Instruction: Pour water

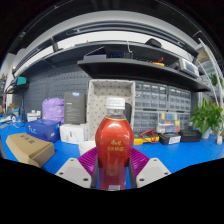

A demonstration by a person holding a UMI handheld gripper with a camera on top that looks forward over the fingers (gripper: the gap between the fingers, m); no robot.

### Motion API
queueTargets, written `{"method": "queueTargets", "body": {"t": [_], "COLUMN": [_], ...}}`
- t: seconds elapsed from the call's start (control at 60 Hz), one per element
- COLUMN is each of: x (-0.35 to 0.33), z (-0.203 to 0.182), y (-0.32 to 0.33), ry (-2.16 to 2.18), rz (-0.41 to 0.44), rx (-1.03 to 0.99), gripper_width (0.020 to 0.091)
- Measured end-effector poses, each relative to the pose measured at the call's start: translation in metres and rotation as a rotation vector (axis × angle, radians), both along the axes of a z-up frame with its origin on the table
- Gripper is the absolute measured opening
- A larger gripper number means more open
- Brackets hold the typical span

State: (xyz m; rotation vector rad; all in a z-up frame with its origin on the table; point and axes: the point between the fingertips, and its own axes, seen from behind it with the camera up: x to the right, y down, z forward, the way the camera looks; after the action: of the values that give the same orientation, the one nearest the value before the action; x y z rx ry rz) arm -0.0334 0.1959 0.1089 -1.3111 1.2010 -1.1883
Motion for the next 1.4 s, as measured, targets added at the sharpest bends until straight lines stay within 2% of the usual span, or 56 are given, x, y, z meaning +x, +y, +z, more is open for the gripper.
{"method": "queueTargets", "body": {"t": [0.133,0.167,0.2,0.233,0.517,0.667,0.95,1.2,1.4], "x": [0.001,0.002,0.002,0.002,0.002,0.010,0.072,0.099,0.110], "z": [-0.001,-0.001,-0.001,-0.001,-0.001,0.012,0.046,0.056,0.053], "y": [0.001,0.000,0.002,0.004,0.008,-0.021,-0.074,-0.066,-0.048], "ry": [0.010,0.012,0.013,0.013,0.050,0.049,0.057,0.030,-0.015], "rz": [0.001,-0.002,-0.002,0.004,0.051,0.053,0.013,0.050,0.044], "rx": [0.009,0.009,0.002,-0.012,-0.148,-0.490,-1.315,-1.794,-2.122], "gripper_width": [0.0354,0.0301,0.0299,0.0252,0.0248,0.0248,0.0246,0.0246,0.0245]}}
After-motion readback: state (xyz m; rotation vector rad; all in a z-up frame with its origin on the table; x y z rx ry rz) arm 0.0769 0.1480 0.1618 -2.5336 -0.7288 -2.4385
